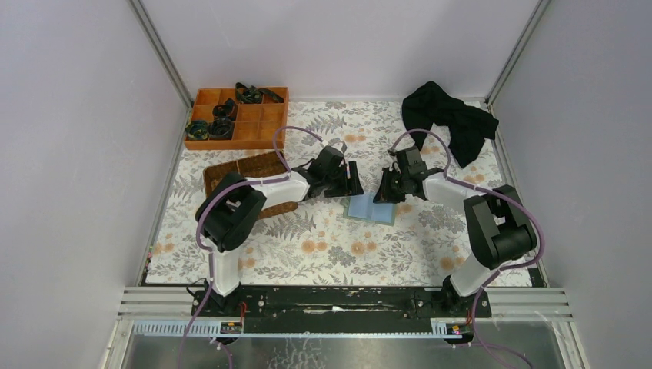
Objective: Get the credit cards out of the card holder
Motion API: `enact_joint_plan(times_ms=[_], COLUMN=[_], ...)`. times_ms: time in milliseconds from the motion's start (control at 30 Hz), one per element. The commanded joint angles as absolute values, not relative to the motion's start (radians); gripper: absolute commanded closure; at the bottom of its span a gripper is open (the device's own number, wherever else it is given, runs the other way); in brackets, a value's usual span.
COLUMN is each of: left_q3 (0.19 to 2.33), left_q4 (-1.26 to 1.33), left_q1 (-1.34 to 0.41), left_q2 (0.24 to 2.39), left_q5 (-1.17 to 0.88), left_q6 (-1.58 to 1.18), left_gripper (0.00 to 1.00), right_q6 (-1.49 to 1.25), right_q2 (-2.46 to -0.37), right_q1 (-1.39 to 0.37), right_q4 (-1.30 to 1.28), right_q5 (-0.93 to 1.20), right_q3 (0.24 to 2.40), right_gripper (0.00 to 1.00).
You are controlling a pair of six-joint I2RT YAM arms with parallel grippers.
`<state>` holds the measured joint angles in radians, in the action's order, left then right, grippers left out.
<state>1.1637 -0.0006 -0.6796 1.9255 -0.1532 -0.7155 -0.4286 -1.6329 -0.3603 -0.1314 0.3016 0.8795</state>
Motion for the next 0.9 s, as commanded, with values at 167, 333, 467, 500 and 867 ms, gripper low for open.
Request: enact_joint_plan(times_ms=[167, 333, 467, 500, 867], left_q3=[1.171, 1.194, 1.204, 1.205, 1.204], left_q4=[-0.017, -0.009, -0.008, -0.009, 0.048], left_q1=[-0.709, -0.737, -0.742, -0.743, -0.749], left_q2=[1.936, 1.936, 1.942, 1.945, 1.965], left_q5=[-0.147, -0.162, -0.17, -0.169, -0.26], left_q6=[-0.688, -0.693, -0.693, -0.693, -0.733], left_gripper=[0.26, 0.26, 0.26, 0.26, 0.26], right_q6=[-0.446, -0.449, -0.452, -0.452, -0.455], right_q2=[-1.711, -1.748, -1.762, -1.763, -1.77], right_q1=[-0.377, -0.378, -0.38, -0.38, -0.38], right_q4=[-0.063, -0.052, -0.043, -0.043, -0.042], right_q5=[0.351, 0.35, 0.354, 0.354, 0.358], right_q3=[0.917, 0.916, 0.913, 0.912, 0.91], right_gripper=[1.0, 1.0, 1.0, 1.0, 1.0])
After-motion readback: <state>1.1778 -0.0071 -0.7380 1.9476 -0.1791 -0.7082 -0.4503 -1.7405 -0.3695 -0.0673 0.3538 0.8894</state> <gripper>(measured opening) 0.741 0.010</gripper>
